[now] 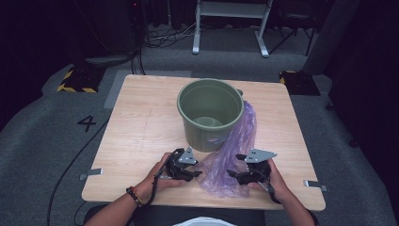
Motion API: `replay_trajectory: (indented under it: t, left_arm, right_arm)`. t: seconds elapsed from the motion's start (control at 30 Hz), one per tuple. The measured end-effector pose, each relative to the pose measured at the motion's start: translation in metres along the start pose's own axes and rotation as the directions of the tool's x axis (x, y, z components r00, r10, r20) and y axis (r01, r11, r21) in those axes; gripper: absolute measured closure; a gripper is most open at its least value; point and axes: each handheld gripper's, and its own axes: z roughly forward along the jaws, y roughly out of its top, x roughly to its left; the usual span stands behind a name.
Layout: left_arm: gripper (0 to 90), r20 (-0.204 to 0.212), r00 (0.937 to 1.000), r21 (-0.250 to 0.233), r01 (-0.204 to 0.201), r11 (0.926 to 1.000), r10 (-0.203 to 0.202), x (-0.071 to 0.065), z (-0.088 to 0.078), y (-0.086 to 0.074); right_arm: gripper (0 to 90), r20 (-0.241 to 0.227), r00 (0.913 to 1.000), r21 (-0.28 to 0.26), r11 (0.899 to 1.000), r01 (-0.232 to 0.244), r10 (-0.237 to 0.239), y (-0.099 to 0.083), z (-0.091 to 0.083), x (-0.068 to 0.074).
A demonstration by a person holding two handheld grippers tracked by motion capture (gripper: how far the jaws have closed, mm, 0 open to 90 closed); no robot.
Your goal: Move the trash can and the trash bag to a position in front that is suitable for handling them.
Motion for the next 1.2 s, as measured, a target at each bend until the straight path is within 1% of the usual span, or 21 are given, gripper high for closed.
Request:
replay_trajectory:
  t: [0.03, 0.07, 0.13, 0.2, 0.33, 0.37, 0.43, 0.5, 0.53, 0.6, 0.67, 0.73, 0.77, 0.8, 0.9, 0.93, 0.97, 1.03, 1.1, 1.17, 1.2]
  left_arm:
    - [54.5, -0.003, 1.0000, 0.011, 0.002, 0.9999, -0.002, 0.001, -0.003, -0.002]
    - [54.0, -0.007, 1.0000, 0.009, 0.000, 1.0000, 0.000, 0.003, -0.005, -0.004]
    - [53.2, -0.014, 0.9998, 0.004, 0.013, 0.9999, -0.013, 0.007, -0.008, -0.008]
    - [52.7, -0.017, 0.9998, 0.004, 0.011, 0.9999, -0.011, 0.010, -0.013, -0.012]
    - [49.8, -0.018, 0.9996, 0.005, 0.020, 0.9998, -0.020, 0.017, -0.021, -0.021]
    - [48.4, -0.019, 0.9995, 0.008, 0.025, 0.9996, -0.025, 0.019, -0.024, -0.023]
    - [47.7, -0.014, 0.9997, 0.007, 0.020, 0.9998, -0.020, 0.021, -0.029, -0.029]
    - [47.0, -0.018, 0.9995, 0.007, 0.025, 0.9997, -0.025, 0.023, -0.035, -0.035]
    - [46.6, -0.019, 0.9996, 0.006, 0.020, 0.9998, -0.020, 0.023, -0.038, -0.039]
    - [45.1, -0.028, 0.9992, 0.007, 0.029, 0.9995, -0.029, 0.024, -0.044, -0.045]
    - [43.2, -0.033, 0.9989, -0.008, 0.034, 0.9994, -0.034, 0.024, -0.049, -0.052]
    - [42.9, -0.041, 0.9983, -0.029, 0.041, 0.9987, -0.042, 0.023, -0.053, -0.060]
    - [41.4, -0.041, 0.9983, -0.029, 0.041, 0.9987, -0.042, 0.023, -0.053, -0.060]
    - [38.1, -0.042, 0.9981, -0.029, 0.044, 0.9986, -0.046, 0.022, -0.057, -0.065]
    - [25.9, -0.058, 0.9963, -0.026, 0.062, 0.9978, -0.063, 0.022, -0.059, -0.068]
    - [23.2, -0.060, 0.9928, -0.040, 0.102, 0.9940, -0.104, 0.024, -0.062, -0.072]
    - [20.3, -0.059, 0.9909, -0.049, 0.118, 0.9918, -0.121, 0.025, -0.064, -0.073]
    - [18.1, -0.069, 0.9869, -0.082, 0.140, 0.9867, -0.146, 0.028, -0.070, -0.073]
    - [17.2, -0.067, 0.9835, -0.128, 0.159, 0.9790, -0.168, 0.031, -0.077, -0.072]
    - [18.1, -0.106, 0.9811, -0.180, 0.141, 0.9735, -0.162, 0.031, -0.085, -0.069]
    - [18.6, -0.117, 0.9803, -0.196, 0.134, 0.9714, -0.159, 0.031, -0.088, -0.066]
  right_arm:
    - [26.6, -0.003, 1.0000, -0.012, 1.000, 0.000, 0.000, 0.000, -0.004, -0.002]
    - [26.4, 0.006, 1.0000, -0.018, 1.000, 0.003, -0.003, 0.001, -0.009, -0.004]
    - [26.5, 0.023, 0.9997, -0.033, 0.999, -0.005, 0.006, 0.002, -0.018, -0.010]
    - [26.4, 0.044, 0.9990, -0.050, 0.999, -0.006, 0.008, 0.003, -0.027, -0.017]
    - [26.5, 0.120, 0.9925, -0.066, 0.998, -0.014, 0.022, 0.003, -0.038, -0.035]
    - [26.7, 0.140, 0.9894, -0.065, 0.997, -0.028, 0.037, 0.002, -0.039, -0.041]
    - [26.7, 0.157, 0.9857, -0.061, 0.997, -0.052, 0.061, -0.001, -0.039, -0.052]
    - [26.5, 0.180, 0.9809, -0.036, 0.997, -0.068, 0.074, -0.004, -0.036, -0.062]
    - [26.5, 0.196, 0.9774, -0.030, 0.997, -0.073, 0.078, -0.004, -0.035, -0.067]
    - [26.5, 0.224, 0.9687, -0.029, 0.994, -0.103, 0.107, -0.005, -0.032, -0.077]
    - [26.5, 0.234, 0.9637, -0.034, 0.992, -0.123, 0.128, -0.005, -0.028, -0.084]
    - [26.9, 0.250, 0.9595, -0.032, 0.991, -0.127, 0.131, -0.003, -0.023, -0.088]
    - [27.0, 0.251, 0.9584, -0.039, 0.991, -0.130, 0.136, -0.001, -0.021, -0.089]
    - [27.4, 0.245, 0.9607, -0.047, 0.991, -0.124, 0.131, 0.000, -0.017, -0.089]
    - [29.0, 0.251, 0.9602, -0.025, 0.992, -0.120, 0.122, -0.001, -0.007, -0.090]
    - [29.3, 0.245, 0.9616, -0.014, 0.992, -0.124, 0.124, -0.003, -0.003, -0.091]
    - [29.8, 0.244, 0.9621, -0.001, 0.992, -0.125, 0.122, -0.005, 0.001, -0.091]
    - [30.1, 0.238, 0.9638, 0.017, 0.992, -0.128, 0.120, -0.008, 0.007, -0.091]
    - [30.3, 0.230, 0.9662, 0.025, 0.992, -0.125, 0.116, -0.009, 0.012, -0.089]
    - [30.3, 0.226, 0.9681, 0.034, 0.992, -0.119, 0.109, -0.010, 0.016, -0.088]
    - [30.4, 0.221, 0.9692, 0.036, 0.992, -0.120, 0.109, -0.010, 0.018, -0.088]
